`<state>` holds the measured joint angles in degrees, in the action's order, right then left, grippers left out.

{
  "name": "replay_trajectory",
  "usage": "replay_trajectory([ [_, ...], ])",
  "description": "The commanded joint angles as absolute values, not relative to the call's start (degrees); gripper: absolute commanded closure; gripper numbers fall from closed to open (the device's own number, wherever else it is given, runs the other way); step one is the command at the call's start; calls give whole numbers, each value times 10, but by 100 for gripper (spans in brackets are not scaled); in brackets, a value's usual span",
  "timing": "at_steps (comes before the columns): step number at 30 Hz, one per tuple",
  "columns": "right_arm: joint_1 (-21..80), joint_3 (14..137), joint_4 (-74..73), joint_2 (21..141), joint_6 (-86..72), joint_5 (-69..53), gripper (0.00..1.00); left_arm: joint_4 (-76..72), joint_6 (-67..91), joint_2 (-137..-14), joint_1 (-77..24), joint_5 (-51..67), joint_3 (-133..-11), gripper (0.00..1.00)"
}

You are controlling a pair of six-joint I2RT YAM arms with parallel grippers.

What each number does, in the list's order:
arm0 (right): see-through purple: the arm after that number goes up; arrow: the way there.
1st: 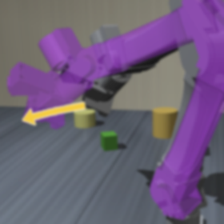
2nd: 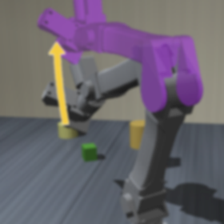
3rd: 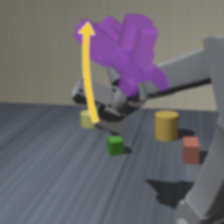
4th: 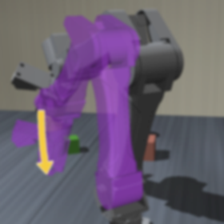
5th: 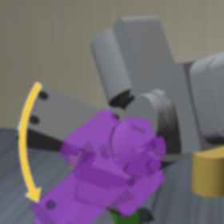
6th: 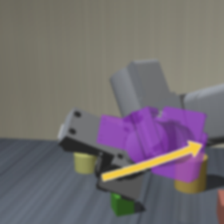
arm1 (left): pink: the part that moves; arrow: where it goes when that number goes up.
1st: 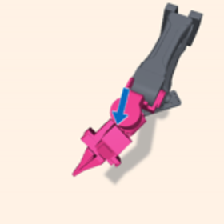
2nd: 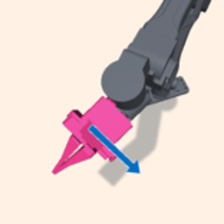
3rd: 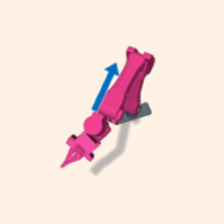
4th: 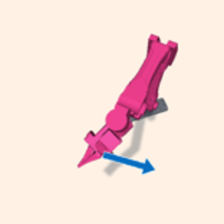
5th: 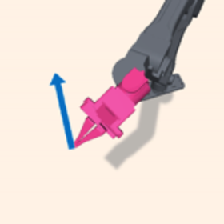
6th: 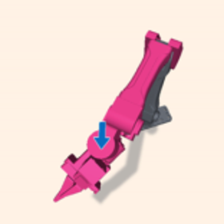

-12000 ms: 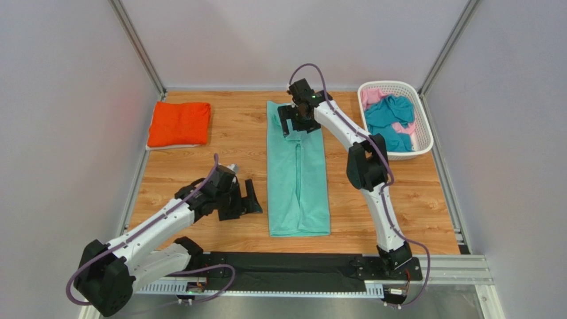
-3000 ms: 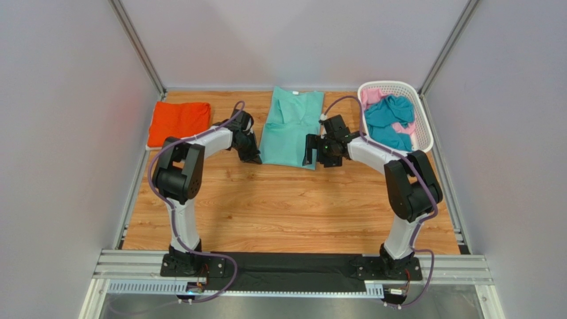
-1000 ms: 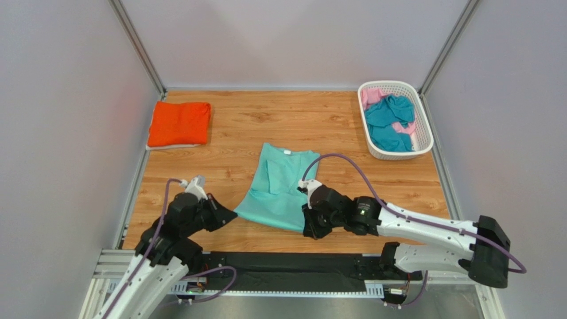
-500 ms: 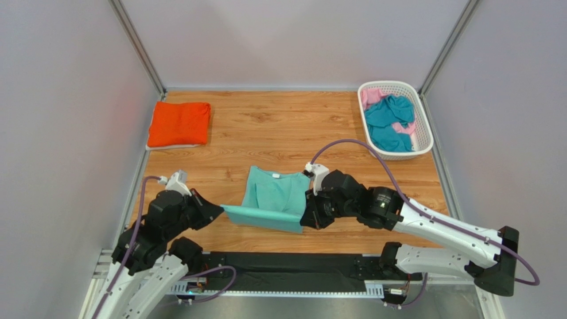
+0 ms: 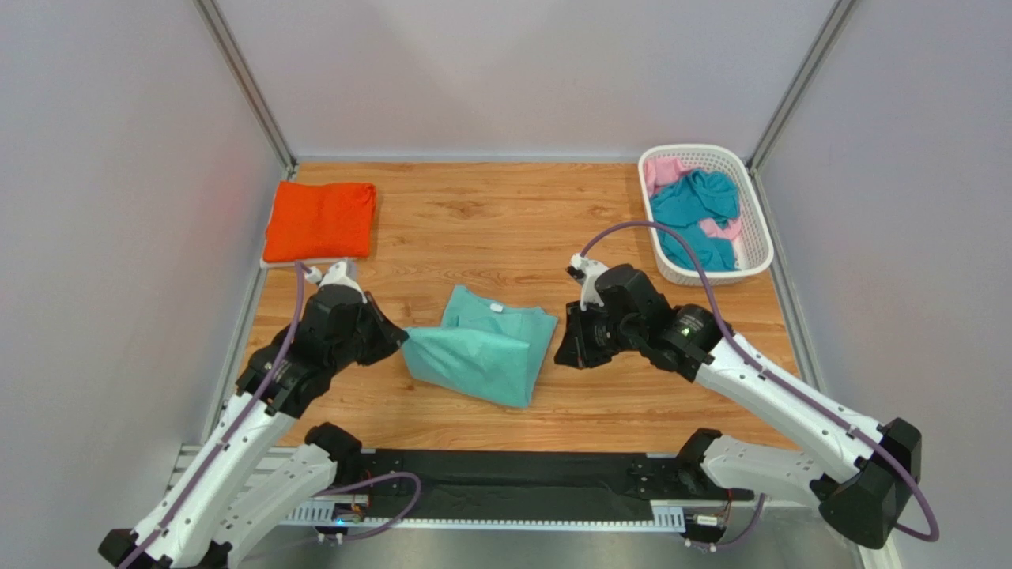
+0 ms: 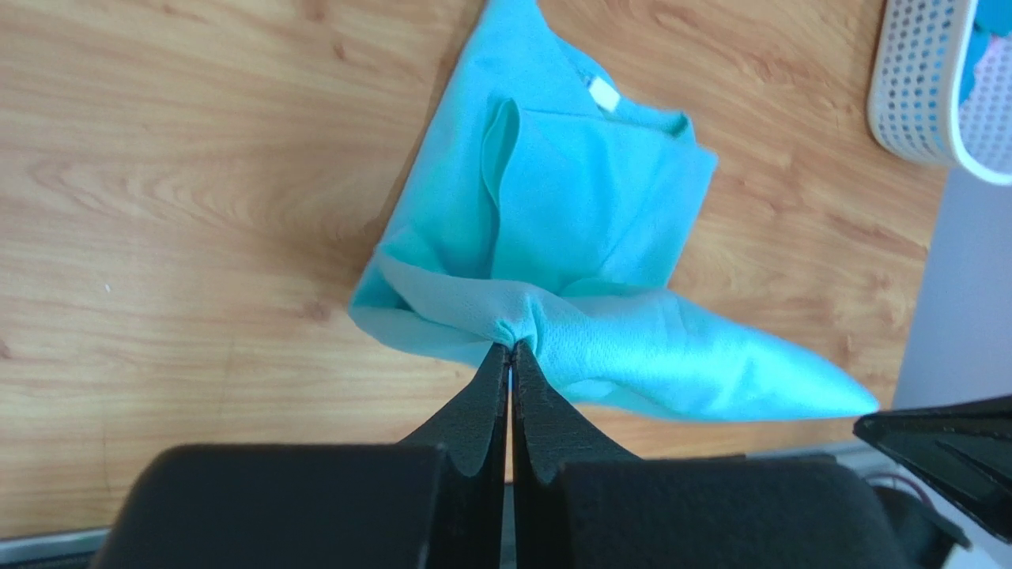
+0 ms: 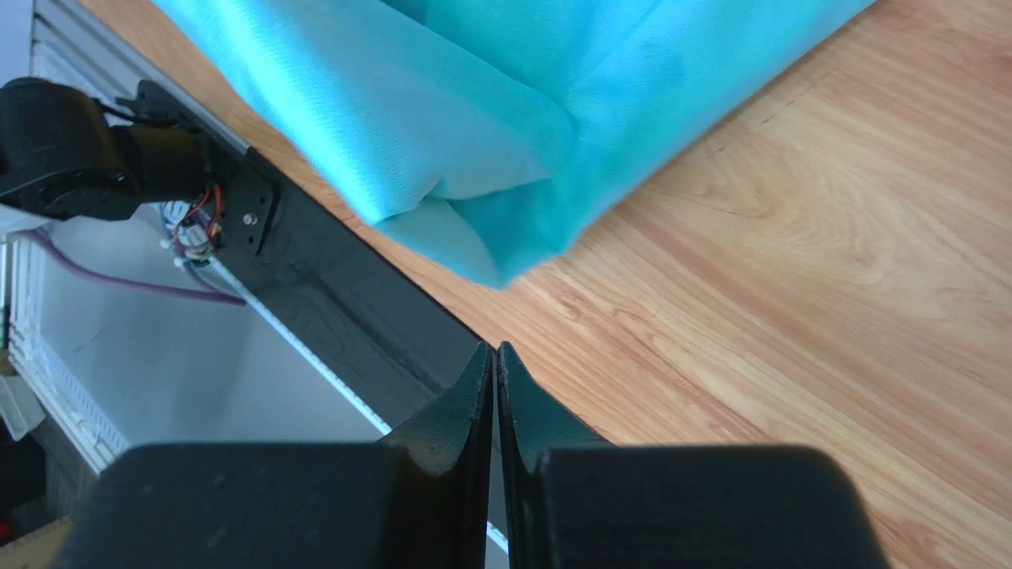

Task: Fold and stack the t-shirts
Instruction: Fold the tshirt

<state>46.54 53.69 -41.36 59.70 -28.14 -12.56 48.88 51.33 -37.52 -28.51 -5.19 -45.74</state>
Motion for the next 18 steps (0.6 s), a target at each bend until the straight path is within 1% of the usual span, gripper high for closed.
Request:
replay_trajectory([
  [1, 434, 562, -427, 612, -249, -143, 95, 432, 473, -430, -283, -106, -503, 100],
  [6, 413, 570, -417, 625, -236, -138, 94, 394, 452, -503, -278, -91, -536, 100],
  [8, 411, 573, -408, 642, -222, -159, 92, 386, 440, -534, -275, -80, -546, 100],
  [9, 411, 572, -402, 646, -219, -174, 90, 378, 439, -543, -275, -71, -551, 100],
  [11, 413, 561, -357, 650, -202, -241, 84, 371, 431, -563, -275, -60, -559, 100],
  [12, 413, 543, -339, 654, -183, -259, 78, 363, 429, -568, -275, -54, -561, 100],
  [14, 416, 533, -298, 662, -166, -274, 75, 358, 426, -577, -275, -53, -562, 100],
  [15, 415, 527, -287, 678, -151, -272, 66, 354, 427, -578, -275, -53, -562, 100],
  [16, 415, 526, -270, 687, -137, -273, 60, 352, 426, -581, -275, -53, -562, 100],
  [17, 414, 526, -262, 699, -126, -270, 59, 351, 425, -582, -275, -51, -562, 100],
  [18, 415, 526, -253, 710, -103, -265, 55, 346, 425, -583, -275, -50, -561, 100],
])
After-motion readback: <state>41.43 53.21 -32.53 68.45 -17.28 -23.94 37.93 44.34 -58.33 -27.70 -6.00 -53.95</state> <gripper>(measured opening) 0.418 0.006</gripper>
